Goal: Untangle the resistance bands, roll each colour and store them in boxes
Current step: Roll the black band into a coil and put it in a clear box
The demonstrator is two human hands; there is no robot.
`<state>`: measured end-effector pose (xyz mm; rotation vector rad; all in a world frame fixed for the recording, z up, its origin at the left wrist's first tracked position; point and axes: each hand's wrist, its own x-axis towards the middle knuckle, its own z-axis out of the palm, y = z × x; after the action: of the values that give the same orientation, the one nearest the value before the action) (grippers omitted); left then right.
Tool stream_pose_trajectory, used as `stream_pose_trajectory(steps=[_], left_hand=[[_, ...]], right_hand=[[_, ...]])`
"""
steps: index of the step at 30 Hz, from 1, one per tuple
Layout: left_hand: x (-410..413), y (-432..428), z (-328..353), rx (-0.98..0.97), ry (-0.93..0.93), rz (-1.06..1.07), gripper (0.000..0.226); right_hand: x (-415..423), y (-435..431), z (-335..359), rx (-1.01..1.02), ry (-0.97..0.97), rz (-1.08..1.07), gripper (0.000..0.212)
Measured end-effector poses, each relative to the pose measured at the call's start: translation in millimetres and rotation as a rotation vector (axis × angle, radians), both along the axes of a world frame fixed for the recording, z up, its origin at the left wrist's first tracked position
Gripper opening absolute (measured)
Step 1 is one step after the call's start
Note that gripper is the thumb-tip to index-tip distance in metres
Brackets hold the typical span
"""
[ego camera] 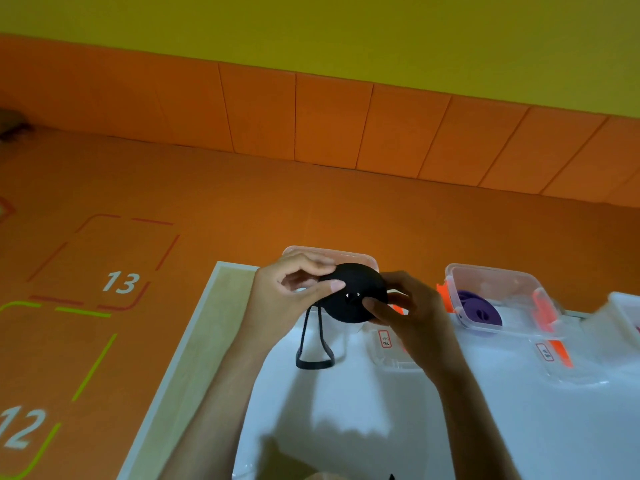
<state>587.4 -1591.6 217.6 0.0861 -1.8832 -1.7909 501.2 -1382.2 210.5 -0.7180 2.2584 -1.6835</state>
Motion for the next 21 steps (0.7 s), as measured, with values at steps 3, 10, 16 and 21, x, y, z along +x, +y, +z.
stream_pose_trajectory(steps=[3,10,16,21], left_hand=[[3.9,-7.1,-0.3,-0.040,0.001,-0.083,0.018],[3.6,-8.5,4.4,-0.067,-0.055,-0.068,0.027],[4.3,-5.9,2.6,-0.017,-0.050,-0.068,0.014],[8.3,-14.3,-1.4,-0.044,-0.092,-0.224,0.026]], right_hand=[[0.8,1.1,1.0,-0.026,-0.020,-0.018,0.028],[7.4,-3.7,4.2,0.118,0.174,-0.037,0.041],[10.6,-6.3,-2.9,0.055,0.125,-0.066,0.037],[10.4,-6.1,-3.6,0.027,0.018,-0.068,0.032]])
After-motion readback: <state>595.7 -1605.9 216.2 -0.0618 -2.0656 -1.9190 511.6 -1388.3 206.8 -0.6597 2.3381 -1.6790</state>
